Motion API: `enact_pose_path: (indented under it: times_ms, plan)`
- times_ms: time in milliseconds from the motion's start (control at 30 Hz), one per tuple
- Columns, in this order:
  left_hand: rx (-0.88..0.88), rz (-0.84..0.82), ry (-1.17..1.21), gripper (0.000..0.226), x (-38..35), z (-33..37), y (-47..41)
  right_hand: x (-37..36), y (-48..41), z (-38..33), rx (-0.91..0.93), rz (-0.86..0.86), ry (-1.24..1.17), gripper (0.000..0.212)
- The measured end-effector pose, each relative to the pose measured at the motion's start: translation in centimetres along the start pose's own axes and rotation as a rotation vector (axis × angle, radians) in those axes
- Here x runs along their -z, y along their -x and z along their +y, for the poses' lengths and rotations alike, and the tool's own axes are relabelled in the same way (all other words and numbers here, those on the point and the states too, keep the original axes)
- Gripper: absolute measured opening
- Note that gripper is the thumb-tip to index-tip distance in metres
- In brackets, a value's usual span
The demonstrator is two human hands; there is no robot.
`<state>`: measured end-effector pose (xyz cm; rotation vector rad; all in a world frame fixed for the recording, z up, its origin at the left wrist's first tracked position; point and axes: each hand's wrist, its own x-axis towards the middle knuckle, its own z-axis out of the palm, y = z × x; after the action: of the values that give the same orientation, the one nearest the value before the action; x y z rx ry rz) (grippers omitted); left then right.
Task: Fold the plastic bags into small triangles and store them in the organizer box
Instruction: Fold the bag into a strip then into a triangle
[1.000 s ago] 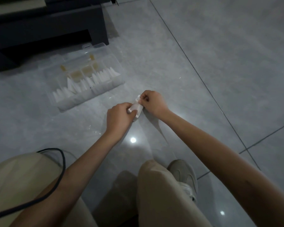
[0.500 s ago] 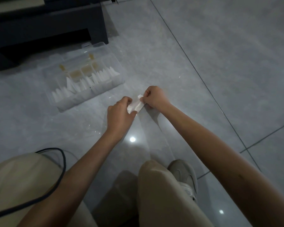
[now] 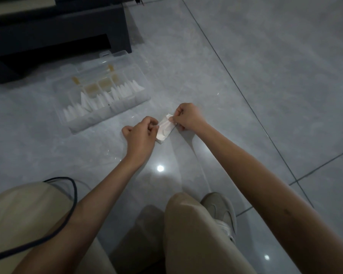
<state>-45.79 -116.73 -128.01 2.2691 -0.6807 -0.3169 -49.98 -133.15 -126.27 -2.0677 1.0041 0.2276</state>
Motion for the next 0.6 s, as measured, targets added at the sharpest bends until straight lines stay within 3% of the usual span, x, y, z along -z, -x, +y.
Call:
enact_pose_path:
  times_ms: [167, 300, 433, 533, 600]
  plan:
    - [-0.276, 0.013, -0.390, 0.036, 0.0, 0.1, 0.3, -0.1, 0.2, 0.0, 0.012, 0.000, -0.009, 0.022]
    - [-0.542, -0.308, -0.656, 0.062, -0.3, -1.0, 1.3, 0.0, 0.3, 0.0, 0.050, 0.011, 0.022, 0.023]
    - [-0.573, -0.433, -0.716, 0.075, 0.6, -3.3, 3.2, 0.0, 0.3, -0.1, 0.066, 0.013, 0.043, 0.026]
    - [-0.502, -0.514, -0.678, 0.083, 1.4, -3.2, 3.9, -0.5, 1.1, -0.5, 0.080, 0.087, 0.175, 0.011]
    - [-0.458, -0.538, -0.675, 0.084, 1.4, -3.0, 4.0, -1.1, 1.8, -1.1, 0.123, 0.126, 0.326, 0.032]
